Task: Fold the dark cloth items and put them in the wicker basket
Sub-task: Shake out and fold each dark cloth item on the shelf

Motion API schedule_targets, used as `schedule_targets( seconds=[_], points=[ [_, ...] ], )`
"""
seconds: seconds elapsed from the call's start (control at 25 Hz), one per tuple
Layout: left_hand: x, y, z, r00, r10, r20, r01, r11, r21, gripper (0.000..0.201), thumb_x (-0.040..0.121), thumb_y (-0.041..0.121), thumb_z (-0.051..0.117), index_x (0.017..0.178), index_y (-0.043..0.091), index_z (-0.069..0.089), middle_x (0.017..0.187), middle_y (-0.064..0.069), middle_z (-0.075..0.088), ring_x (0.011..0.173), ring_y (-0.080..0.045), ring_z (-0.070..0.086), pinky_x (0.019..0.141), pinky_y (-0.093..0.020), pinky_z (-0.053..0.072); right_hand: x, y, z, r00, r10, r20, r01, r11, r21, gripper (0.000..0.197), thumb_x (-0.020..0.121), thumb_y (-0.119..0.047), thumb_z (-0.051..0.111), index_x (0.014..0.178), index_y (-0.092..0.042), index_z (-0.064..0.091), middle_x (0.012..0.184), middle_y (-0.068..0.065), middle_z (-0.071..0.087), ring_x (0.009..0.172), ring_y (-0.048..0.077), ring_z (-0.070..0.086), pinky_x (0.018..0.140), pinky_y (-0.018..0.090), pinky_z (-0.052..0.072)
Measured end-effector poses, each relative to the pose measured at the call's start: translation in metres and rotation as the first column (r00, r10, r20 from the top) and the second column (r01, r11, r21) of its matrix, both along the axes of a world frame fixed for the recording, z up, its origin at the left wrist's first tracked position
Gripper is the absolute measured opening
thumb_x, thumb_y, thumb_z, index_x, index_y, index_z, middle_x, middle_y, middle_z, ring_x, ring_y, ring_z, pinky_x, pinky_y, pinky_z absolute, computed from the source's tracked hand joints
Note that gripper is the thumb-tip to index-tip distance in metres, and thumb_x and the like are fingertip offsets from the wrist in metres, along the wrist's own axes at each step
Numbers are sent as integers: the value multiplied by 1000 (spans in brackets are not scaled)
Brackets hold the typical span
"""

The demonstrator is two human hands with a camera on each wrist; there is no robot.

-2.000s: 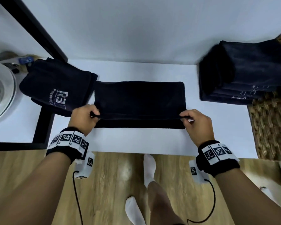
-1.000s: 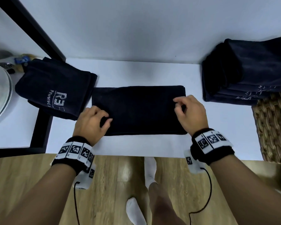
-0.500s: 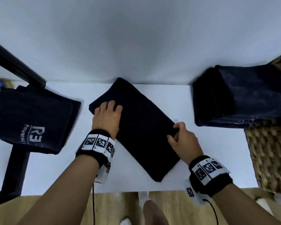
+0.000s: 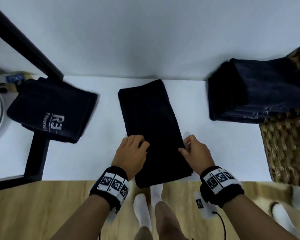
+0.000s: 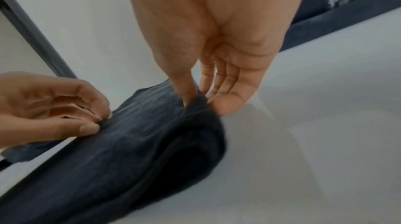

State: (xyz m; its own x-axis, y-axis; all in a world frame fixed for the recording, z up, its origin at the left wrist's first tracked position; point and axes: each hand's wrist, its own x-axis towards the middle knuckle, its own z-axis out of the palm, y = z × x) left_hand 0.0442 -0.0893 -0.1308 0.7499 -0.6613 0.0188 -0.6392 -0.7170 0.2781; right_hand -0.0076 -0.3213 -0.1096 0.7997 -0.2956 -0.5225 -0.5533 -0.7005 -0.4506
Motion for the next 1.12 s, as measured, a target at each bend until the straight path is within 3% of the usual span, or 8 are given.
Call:
schedule_targets(
  seconds=[0.16,0.32,0.48,0.68,0.76,0.84,0.96,1.12],
  points=[
    [-53,38,-1,987,-133,-94,132,991,-15,49,75,53,54,105,14,59,108,-8,60,100,-26,53,84,-37,50,-47,21,4,986,139,87,-126,982,-138,13,88,-28,60,91,-21,50,91,-3,56,84,19,55,69,35,47],
    [-74,49,-2,973,-142,-182,189,942,276,91,51,55,78,126,11,53,130,-15,56,125,-35,51,99,-52,45,-81,38,-4,758,584,290,-502,807,-312,31,78,-35,70,104,-21,62,112,2,59,105,24,56,83,37,48],
    [-88,36,-7,996,-52,-69,70,951,302,60,67,11,66,123,7,43,125,-22,60,121,-42,53,96,-58,45,-106,47,-24,684,725,83,-631,645,-430,62,64,-36,78,120,-21,56,132,7,55,124,28,52,89,45,46],
    [-70,37,9,985,-125,-117,142,978,155,37,66,28,70,99,12,65,104,-12,67,99,-34,65,90,-43,50,-90,39,-19,656,708,262,-576,694,-433,32,72,-16,65,103,-20,62,110,3,64,102,25,60,83,37,41],
    [-57,39,31,961,-9,-278,-15,996,-82,24,74,30,59,92,18,68,88,1,69,83,-18,65,84,-33,49,-77,32,7,748,541,385,-505,840,-199,24,74,-24,53,94,-21,64,94,-5,66,87,15,63,80,27,36],
    [-32,29,60,786,183,-590,-411,868,-278,9,81,17,65,88,18,70,78,8,68,71,-5,62,72,-19,49,-56,20,35,889,184,419,-280,943,180,19,78,-17,56,94,-20,65,85,-9,65,79,2,60,75,16,40],
    [25,4,80,521,218,-825,-789,492,-368,6,83,9,70,89,10,71,79,2,71,72,-7,65,68,-20,53,4,5,58,868,-312,387,78,854,514,16,84,-4,62,84,-20,61,73,-1,59,66,8,53,67,19,46],
    [98,-22,55,331,333,-883,-919,328,-220,31,78,37,72,76,7,69,74,-8,68,70,-20,60,69,-37,50,94,-5,41,820,-520,240,275,725,632,11,87,-16,66,79,-19,60,73,-8,63,66,5,58,68,25,47]
  ],
)
